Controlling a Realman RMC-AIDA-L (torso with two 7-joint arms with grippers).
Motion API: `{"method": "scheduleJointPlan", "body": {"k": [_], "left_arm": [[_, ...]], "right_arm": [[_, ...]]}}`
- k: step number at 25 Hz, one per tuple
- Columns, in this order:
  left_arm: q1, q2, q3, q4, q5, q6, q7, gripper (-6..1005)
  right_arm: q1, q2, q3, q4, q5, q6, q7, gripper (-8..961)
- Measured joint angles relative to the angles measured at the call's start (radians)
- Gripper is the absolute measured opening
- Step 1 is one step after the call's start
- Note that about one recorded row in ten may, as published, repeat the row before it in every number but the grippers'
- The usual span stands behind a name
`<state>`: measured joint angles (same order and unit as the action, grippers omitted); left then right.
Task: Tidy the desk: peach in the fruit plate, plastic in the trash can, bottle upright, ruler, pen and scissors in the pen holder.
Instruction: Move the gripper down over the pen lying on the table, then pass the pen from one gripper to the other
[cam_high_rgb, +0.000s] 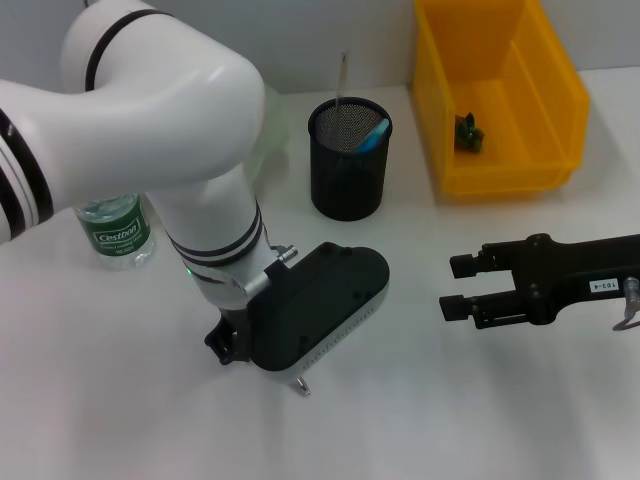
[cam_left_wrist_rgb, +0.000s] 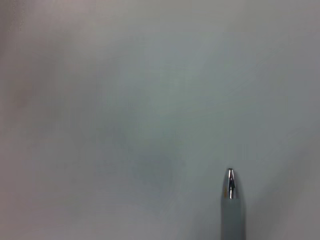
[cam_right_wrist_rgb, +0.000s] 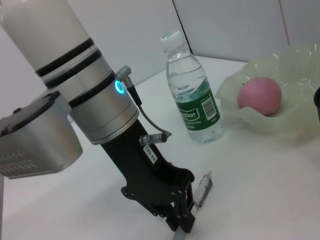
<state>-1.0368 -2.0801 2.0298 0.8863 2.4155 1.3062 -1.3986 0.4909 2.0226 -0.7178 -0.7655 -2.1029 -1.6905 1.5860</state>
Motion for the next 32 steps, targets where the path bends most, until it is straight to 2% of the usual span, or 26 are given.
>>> {"method": "scheduleJointPlan", "body": {"k": [8,12,13,17,20,21,25,26,28,29,32], "left_arm": [[0.004,0.0,-0.025,-0.011,0.003,0.0,0.008,126],[0.019,0.0,-0.166,0.017,0.011,0.038,-0.005,130],[0.021,0.001,-0.247,0.032,0.008,0.068,-0.011,131],[0.028,0.002,-0.423,0.062,0.003,0.131,-0.051,136],[0.045,0.005,-0.539,0.087,-0.016,0.169,-0.098,139],[0.045,0.005,-0.539,0.087,-0.016,0.169,-0.098,140],[0.081,0.009,-0.736,0.14,-0.072,0.244,-0.209,144],[0.081,0.009,-0.736,0.14,-0.072,0.244,-0.209,145],[0.101,0.012,-0.89,0.146,-0.146,0.309,-0.297,147],[0.101,0.012,-0.89,0.146,-0.146,0.309,-0.297,149],[0.11,0.017,-1.068,0.139,-0.212,0.363,-0.478,152]], "right_arm": [[0.002,0.001,0.0,0.0,0.0,0.0,-0.002,734],[0.002,0.001,0.0,0.0,0.0,0.0,-0.006,734],[0.003,0.001,0.0,0.0,0.0,-0.001,-0.007,734],[0.005,0.001,0.0,-0.001,0.001,-0.002,-0.008,733],[0.004,-0.003,0.0,-0.005,0.001,-0.004,-0.012,733],[0.003,-0.005,0.0,-0.006,0.001,-0.005,-0.015,733],[0.0,-0.014,0.0,-0.007,0.001,-0.009,-0.042,733],[-0.001,-0.015,0.0,-0.007,0.001,-0.009,-0.054,733],[-0.002,-0.016,0.0,-0.008,0.001,-0.009,-0.075,733],[-0.003,-0.016,0.0,-0.008,0.001,-0.009,-0.089,733],[-0.003,-0.012,0.002,-0.015,0.0,0.0,-0.142,733]]}}
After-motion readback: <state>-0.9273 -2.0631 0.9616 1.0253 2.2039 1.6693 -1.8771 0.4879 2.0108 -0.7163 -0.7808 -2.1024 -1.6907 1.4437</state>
